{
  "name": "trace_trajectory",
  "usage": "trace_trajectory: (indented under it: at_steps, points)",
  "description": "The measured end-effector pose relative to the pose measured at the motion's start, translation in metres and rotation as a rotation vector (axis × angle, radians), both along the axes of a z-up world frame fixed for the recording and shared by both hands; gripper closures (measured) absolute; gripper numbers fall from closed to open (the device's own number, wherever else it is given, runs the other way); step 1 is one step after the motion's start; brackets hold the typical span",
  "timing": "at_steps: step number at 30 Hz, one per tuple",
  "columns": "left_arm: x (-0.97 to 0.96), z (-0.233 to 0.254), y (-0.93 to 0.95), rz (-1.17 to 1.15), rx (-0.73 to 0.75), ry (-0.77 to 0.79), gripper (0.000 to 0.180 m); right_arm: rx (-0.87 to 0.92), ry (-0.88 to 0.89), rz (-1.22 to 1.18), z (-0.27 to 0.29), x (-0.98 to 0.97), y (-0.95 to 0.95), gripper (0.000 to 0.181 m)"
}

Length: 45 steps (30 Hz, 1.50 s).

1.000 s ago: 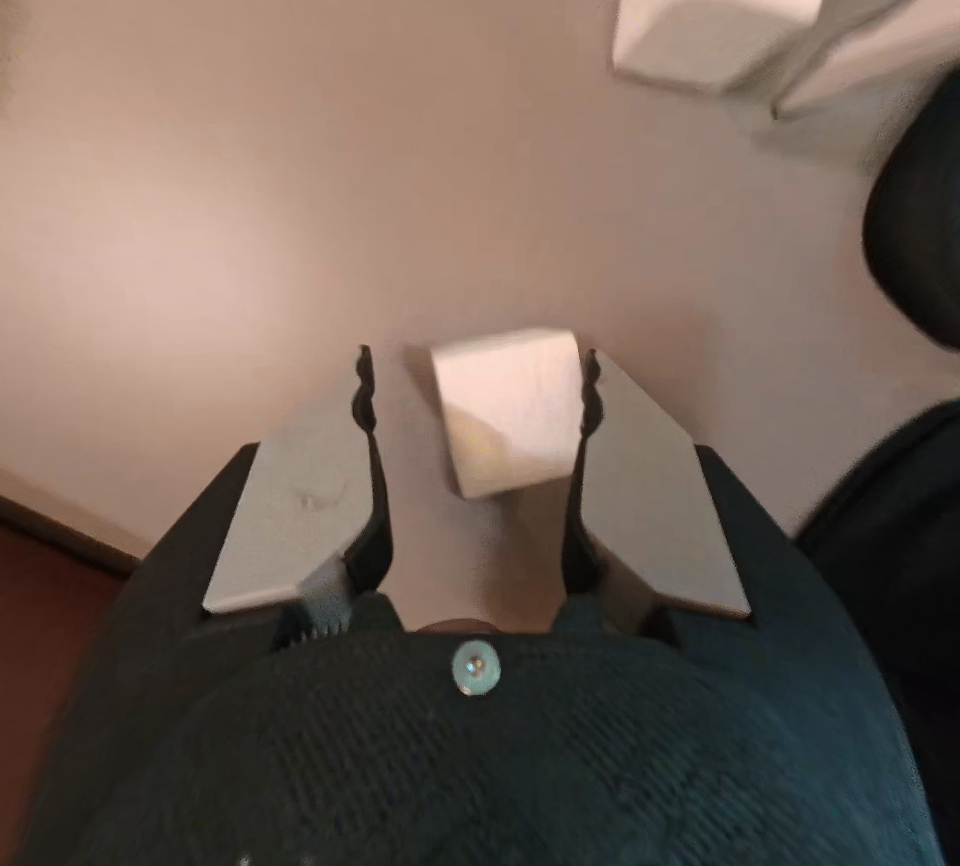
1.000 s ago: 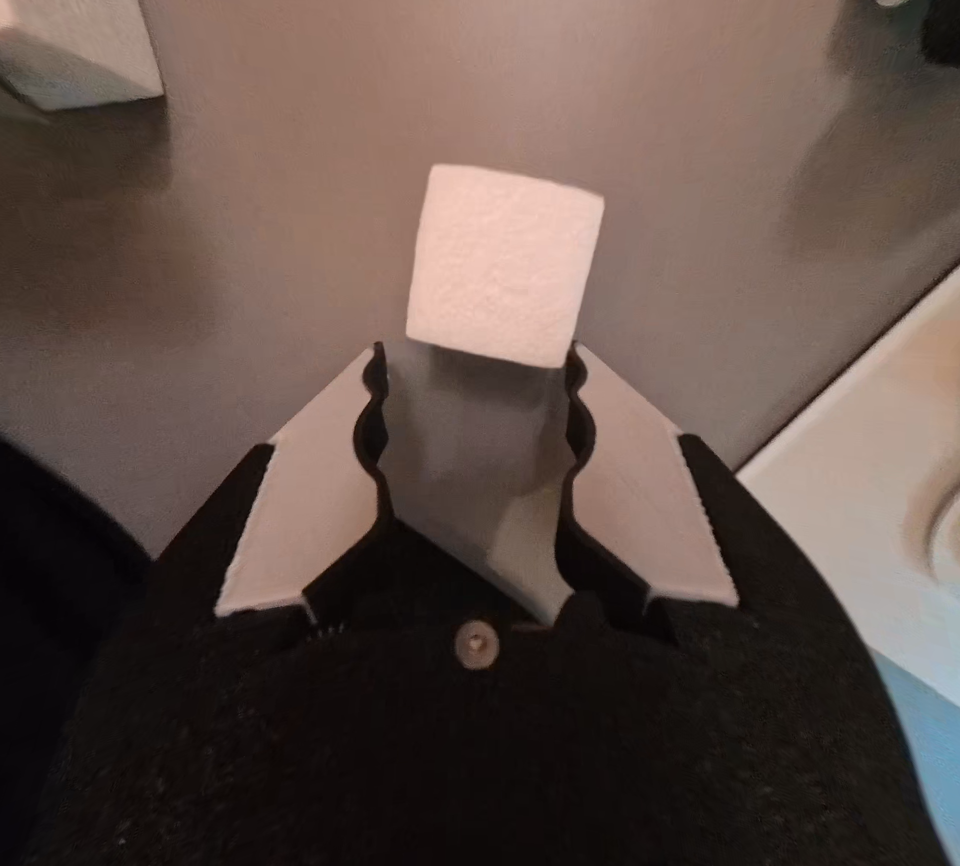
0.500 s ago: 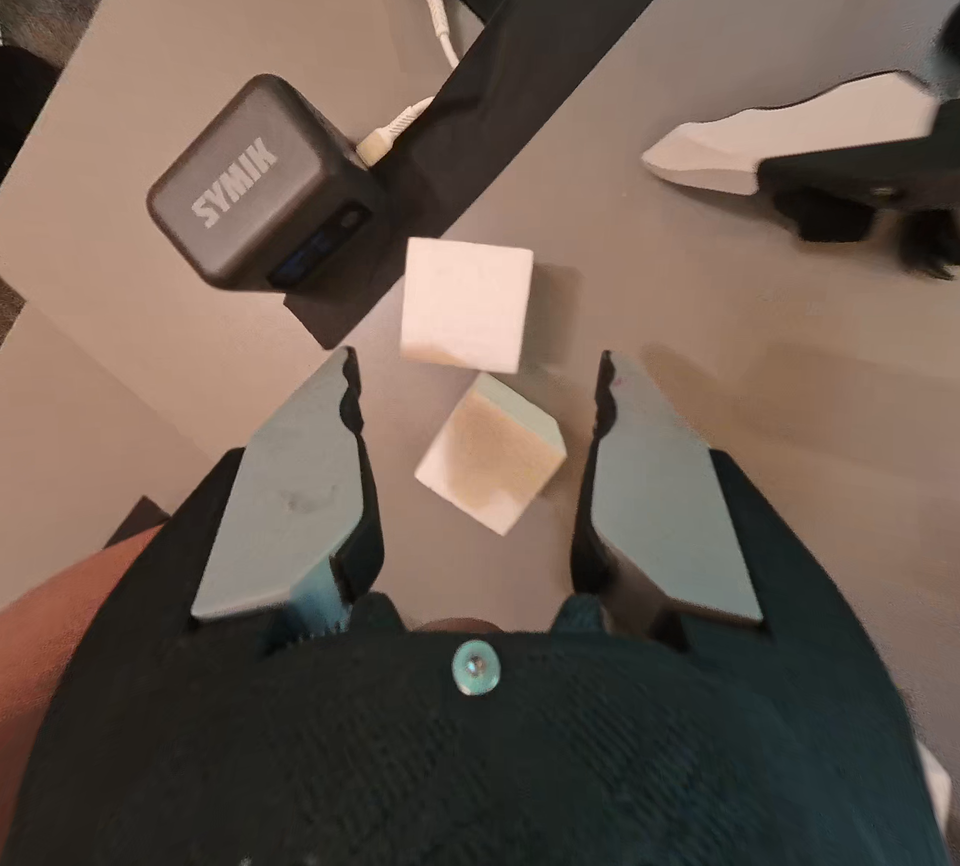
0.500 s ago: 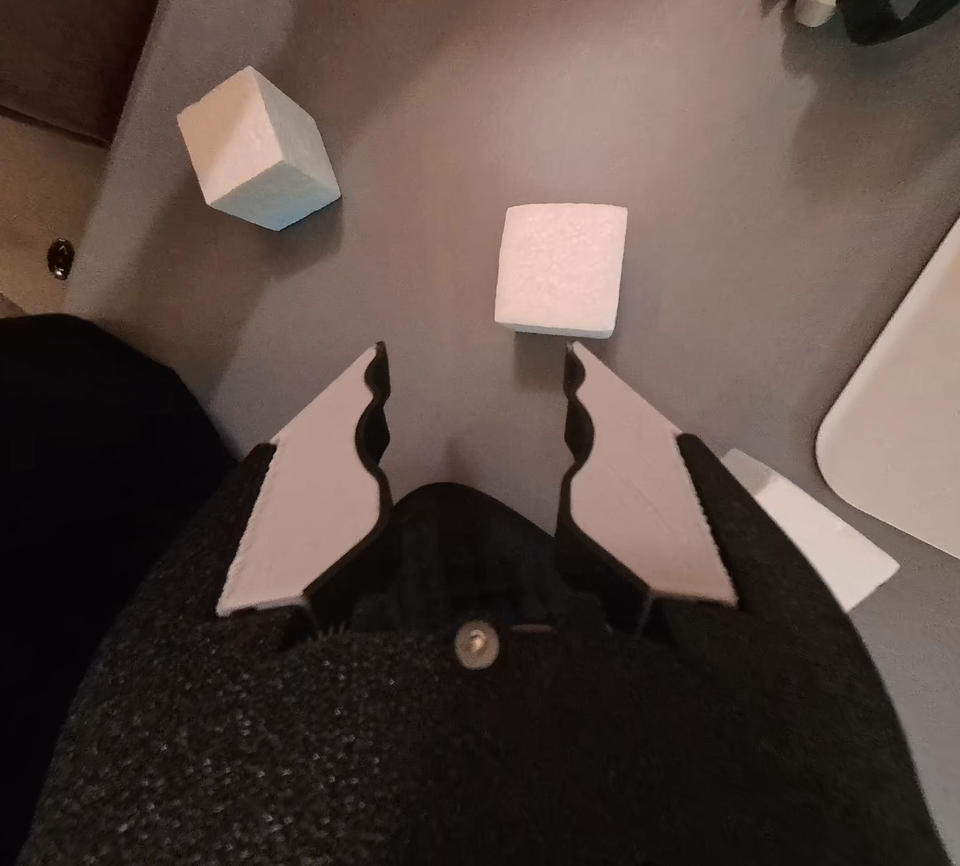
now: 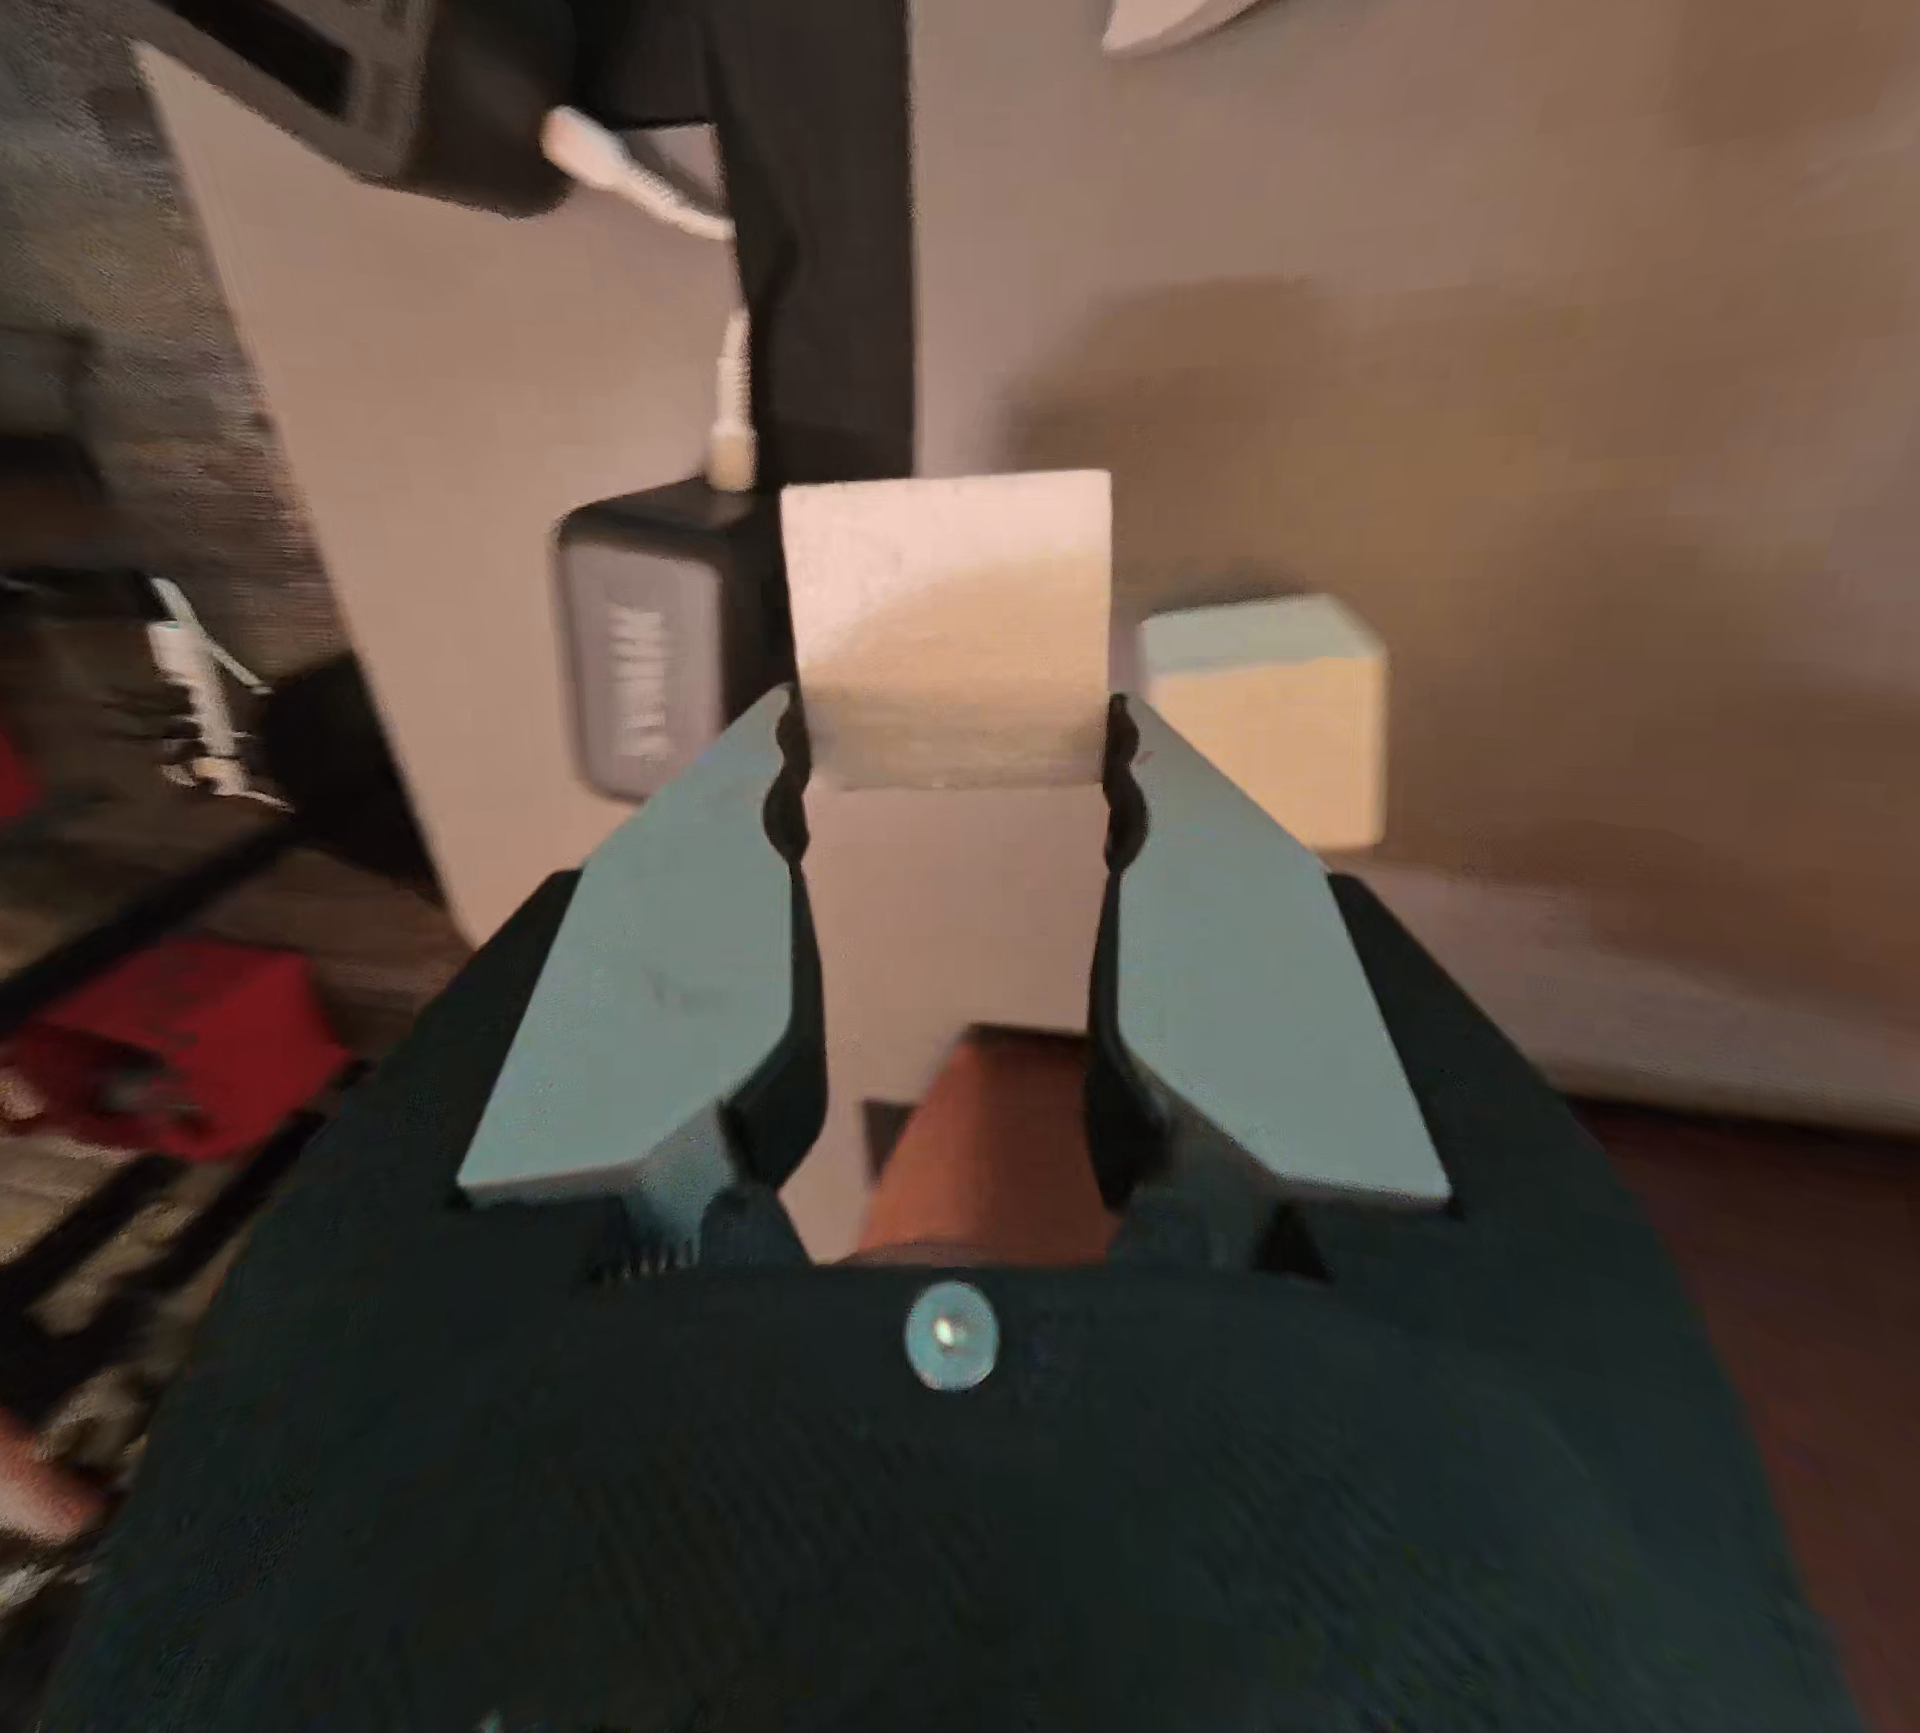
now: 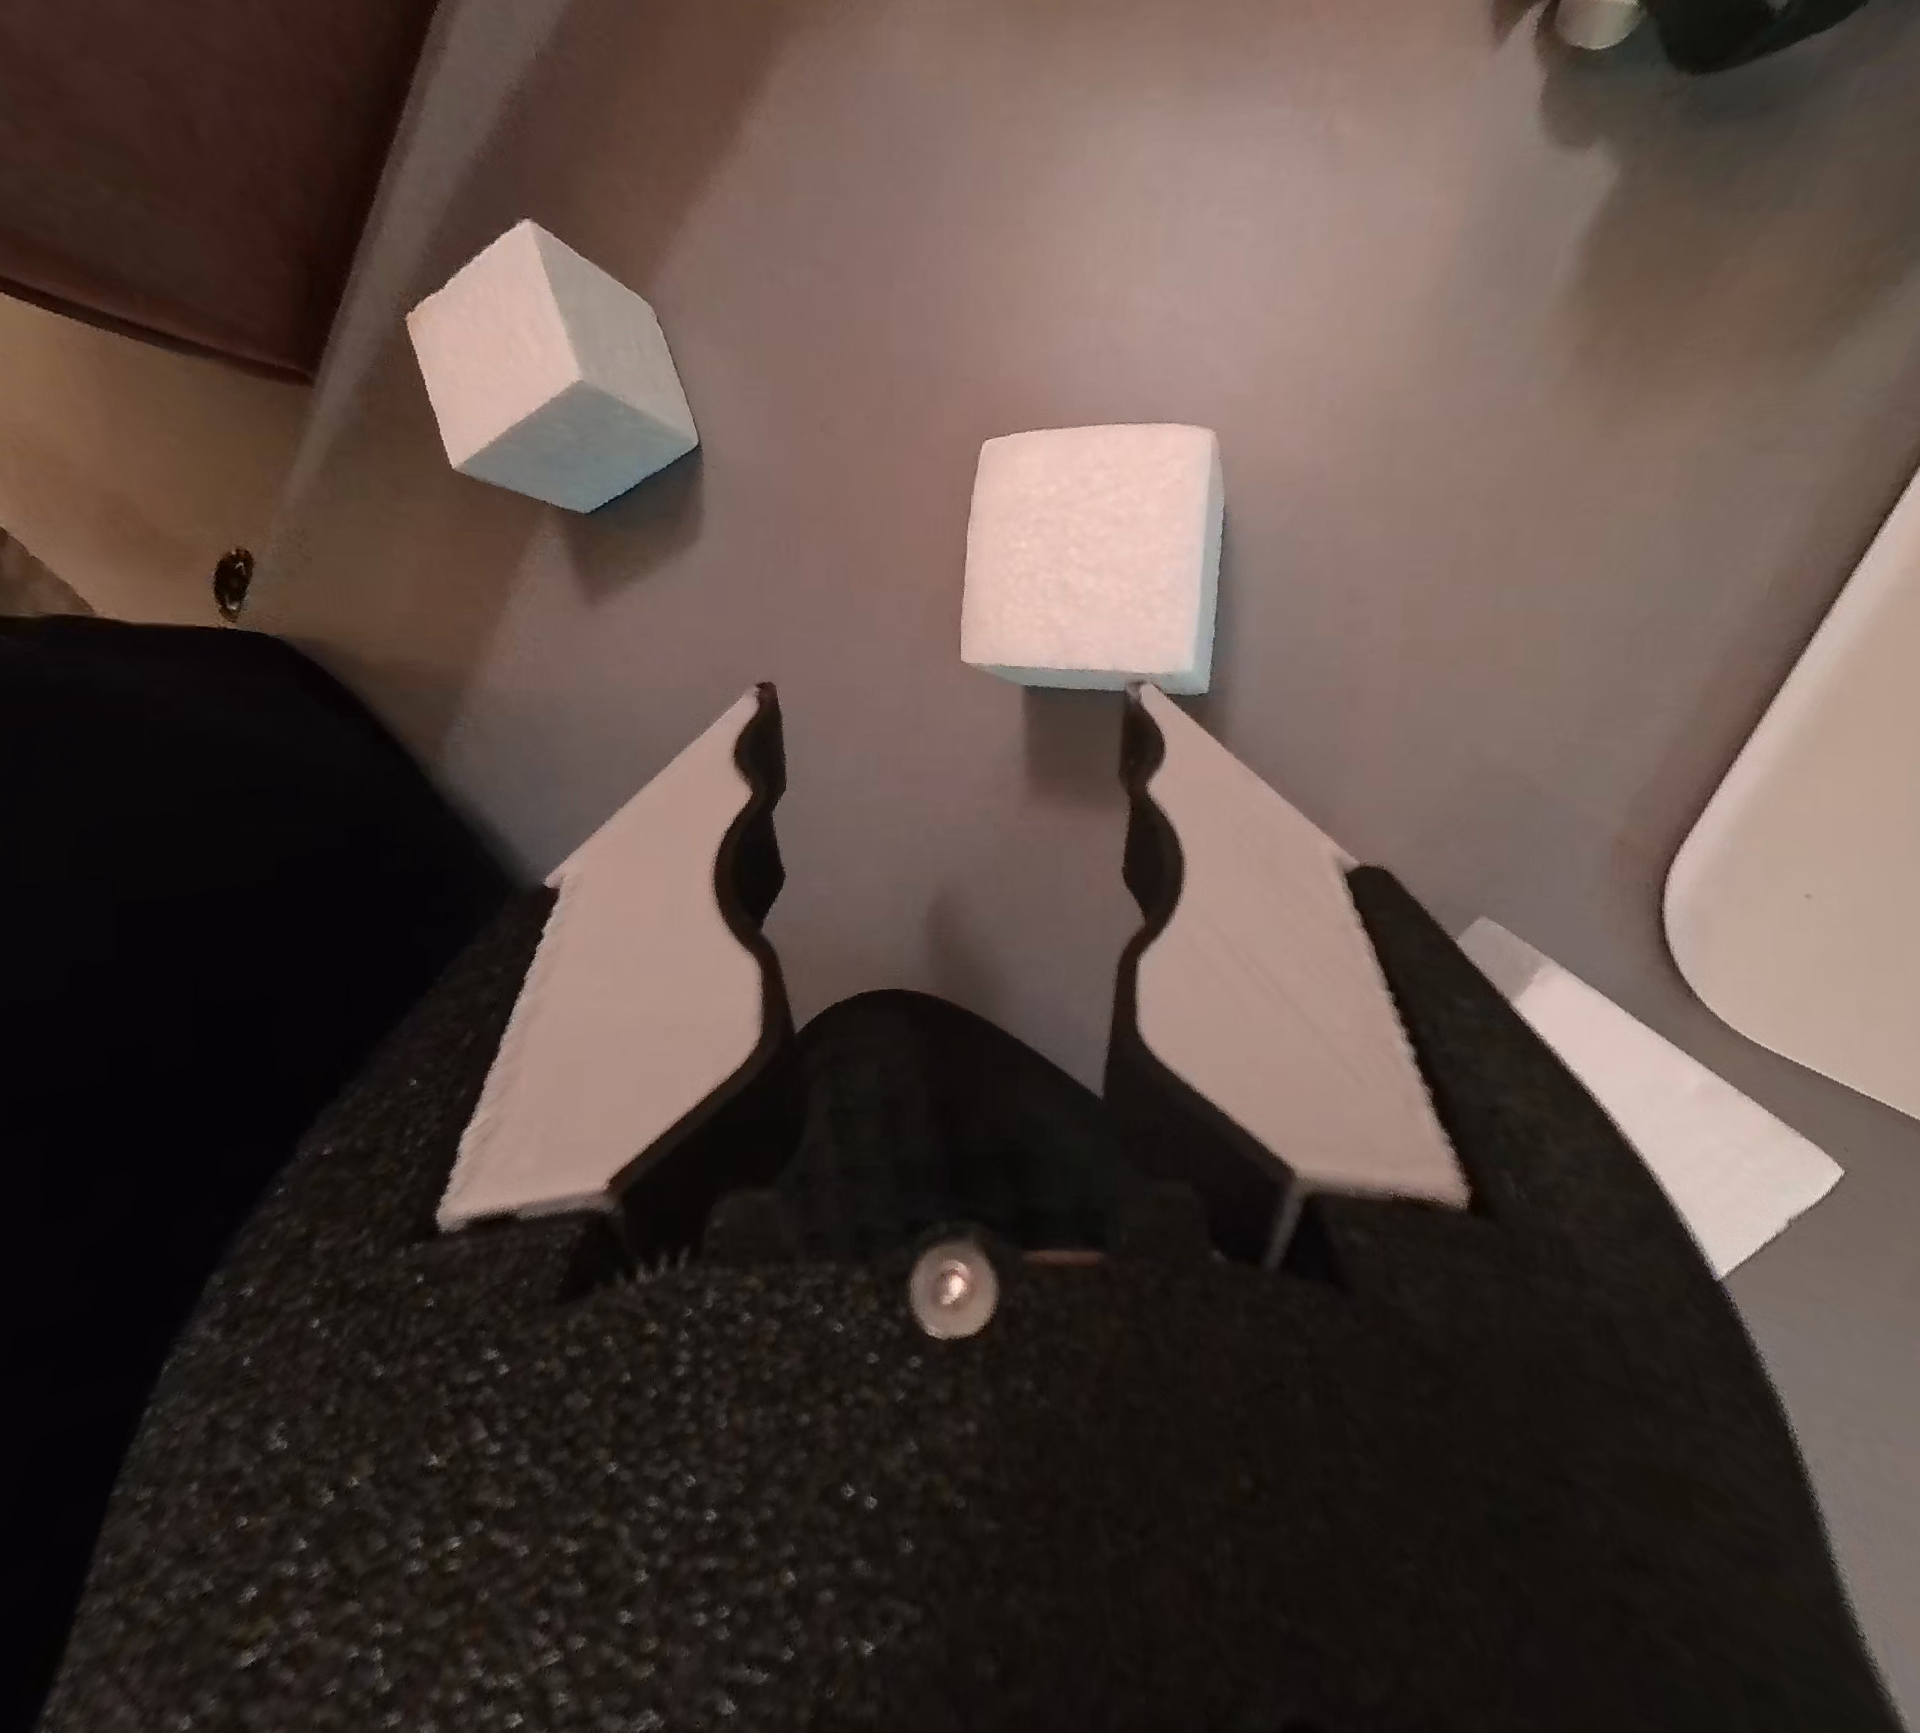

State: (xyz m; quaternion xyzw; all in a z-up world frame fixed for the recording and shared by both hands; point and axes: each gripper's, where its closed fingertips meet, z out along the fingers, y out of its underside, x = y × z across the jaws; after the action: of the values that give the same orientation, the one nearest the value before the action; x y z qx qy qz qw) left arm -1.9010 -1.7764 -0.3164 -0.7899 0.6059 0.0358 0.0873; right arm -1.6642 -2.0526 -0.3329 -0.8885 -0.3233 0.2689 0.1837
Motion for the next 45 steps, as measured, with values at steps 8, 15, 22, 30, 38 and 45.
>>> trace_trajectory:
  at_steps: [8,15,22,30,38,45]
  points:
    - [-0.026,0.02,0.058,-0.034,-0.057,-0.033,0.125,0.003,-0.025,-0.009,-0.004,0.002,0.003,0.116]
    - [-0.039,0.005,0.071,-0.095,-0.084,-0.004,0.124,-0.016,-0.019,-0.066,-0.004,0.007,0.006,0.118]
    - [-0.042,0.002,0.069,-0.138,-0.103,-0.01,0.124,-0.016,-0.03,-0.074,-0.004,0.007,0.008,0.121]
    - [-0.057,0.009,0.08,-0.085,-0.039,0.037,0.074,-0.011,-0.029,-0.078,-0.001,0.008,0.009,0.121]
    - [-0.034,0.066,0.017,-0.084,-0.085,-0.066,0.088,0.035,0.008,-0.07,0.011,0.001,0.012,0.122]
    - [-0.014,-0.002,-0.06,0.017,-0.199,-0.012,0.102,0.071,0.028,-0.029,0.022,-0.01,0.007,0.122]
